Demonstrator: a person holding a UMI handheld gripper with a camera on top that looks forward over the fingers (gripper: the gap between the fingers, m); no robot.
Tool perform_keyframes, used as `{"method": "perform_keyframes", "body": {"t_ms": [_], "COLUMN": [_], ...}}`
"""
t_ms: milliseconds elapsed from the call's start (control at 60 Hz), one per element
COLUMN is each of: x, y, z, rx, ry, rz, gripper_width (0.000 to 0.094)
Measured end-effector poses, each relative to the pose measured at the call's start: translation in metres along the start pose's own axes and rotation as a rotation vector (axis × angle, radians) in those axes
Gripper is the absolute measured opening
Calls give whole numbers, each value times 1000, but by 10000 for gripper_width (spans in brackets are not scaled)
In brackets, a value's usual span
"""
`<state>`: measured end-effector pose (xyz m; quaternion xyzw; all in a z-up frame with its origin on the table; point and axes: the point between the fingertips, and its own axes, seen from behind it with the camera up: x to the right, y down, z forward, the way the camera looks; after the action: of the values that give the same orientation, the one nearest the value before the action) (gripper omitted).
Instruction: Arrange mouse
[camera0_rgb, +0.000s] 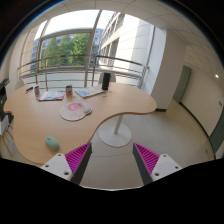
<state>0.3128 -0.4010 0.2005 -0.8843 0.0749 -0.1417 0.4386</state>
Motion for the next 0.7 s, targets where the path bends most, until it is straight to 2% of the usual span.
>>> {"method": "perform_keyframes", "body": {"t_ms": [133, 317, 533, 700], "x": [0, -45, -155, -224], "y": [8, 59, 112, 117], "z": [-8, -8, 11, 47], "rx": [-24, -67, -115, -117], "ry": [21, 48, -47, -113], "rz": [1, 5, 46, 38], "gripper_width": [844, 844, 846, 846]}}
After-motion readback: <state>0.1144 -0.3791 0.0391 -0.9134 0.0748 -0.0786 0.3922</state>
